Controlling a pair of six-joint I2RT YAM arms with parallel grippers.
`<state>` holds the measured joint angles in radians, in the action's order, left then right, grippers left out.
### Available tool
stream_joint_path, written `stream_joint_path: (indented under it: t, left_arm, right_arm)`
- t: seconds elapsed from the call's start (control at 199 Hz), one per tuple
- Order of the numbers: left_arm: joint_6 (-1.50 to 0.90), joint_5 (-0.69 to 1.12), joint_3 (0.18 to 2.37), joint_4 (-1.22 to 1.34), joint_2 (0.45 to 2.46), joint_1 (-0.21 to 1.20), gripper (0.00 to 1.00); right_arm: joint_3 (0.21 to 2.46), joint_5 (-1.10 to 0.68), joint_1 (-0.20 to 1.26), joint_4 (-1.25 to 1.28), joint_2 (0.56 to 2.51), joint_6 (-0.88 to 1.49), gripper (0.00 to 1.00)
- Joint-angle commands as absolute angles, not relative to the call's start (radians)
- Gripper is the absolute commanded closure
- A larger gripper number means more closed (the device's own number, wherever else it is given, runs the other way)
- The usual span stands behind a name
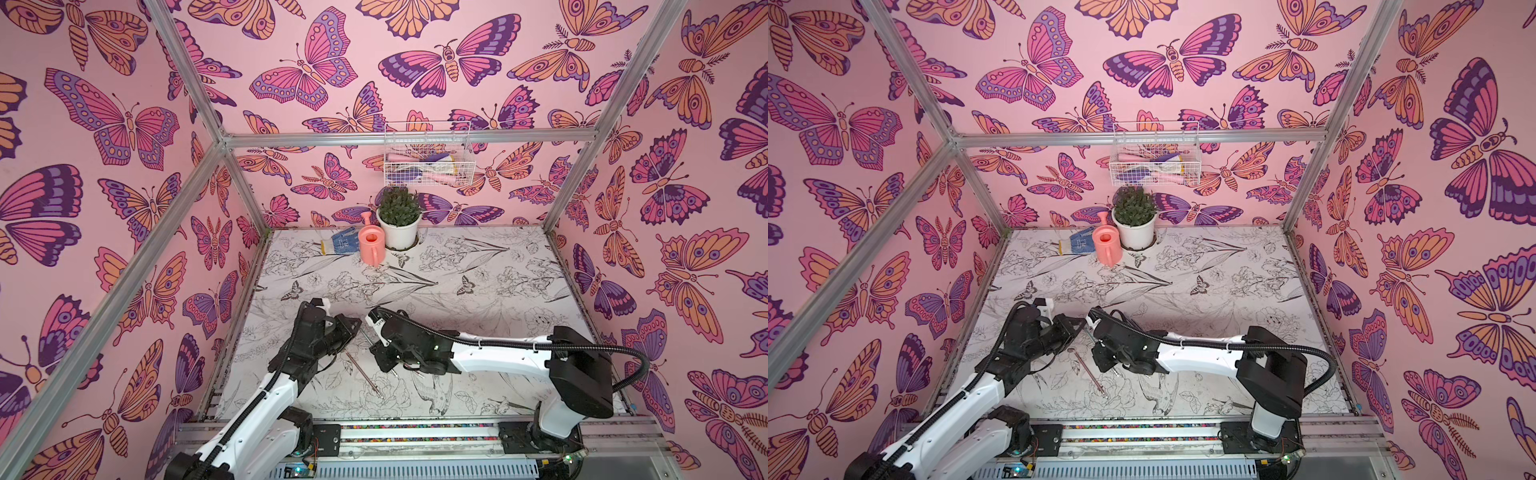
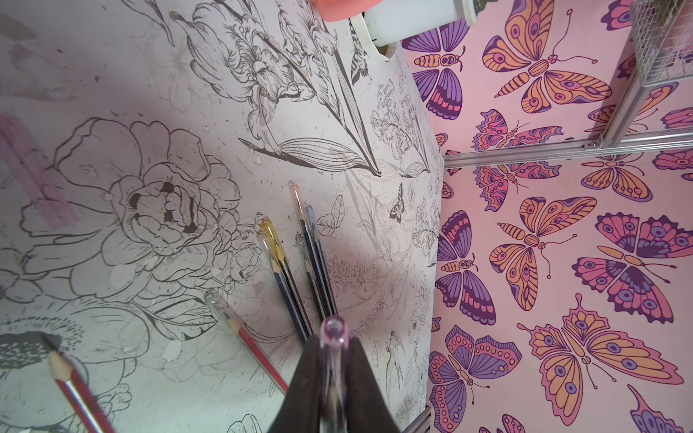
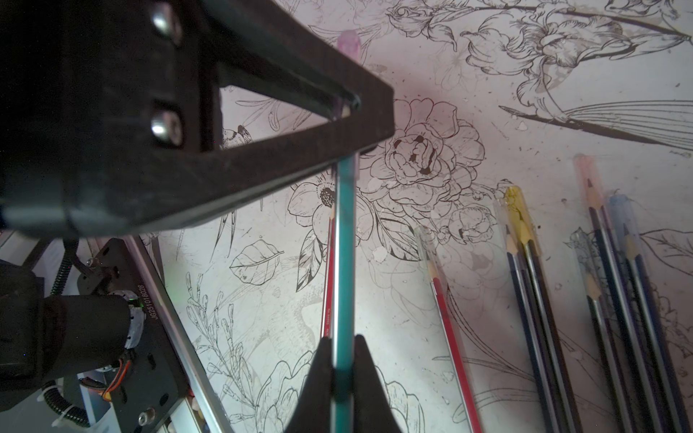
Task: Remove the protective cover of the pencils
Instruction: Remove the protective sleeve from the pencil, then place the pencil at the center of the board.
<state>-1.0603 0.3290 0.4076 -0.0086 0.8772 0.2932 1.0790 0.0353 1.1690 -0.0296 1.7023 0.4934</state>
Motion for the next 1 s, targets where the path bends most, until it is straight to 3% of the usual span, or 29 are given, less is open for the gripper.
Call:
stream_joint_path:
  t: [0.0,0.356,0.993]
  left_arm:
    - [-1.066,0.26,0.401,0.009,0.898,0.283,0.87]
    - [-1.069,0.262,0.401,0.029,0.922,0.274,0.88]
    - [-1.048,0.252,0.392,0.084,1.015,0.22,0.87]
  right_arm:
    - [1.064,-0.044,1.184,-0.015,1.689,0.46,1.0]
    - [1.024,-0.1,1.198,0.0,1.66,0.433,1.0]
    - [0.821,-0.015,1.213,0.073,1.579,0.477,1.0]
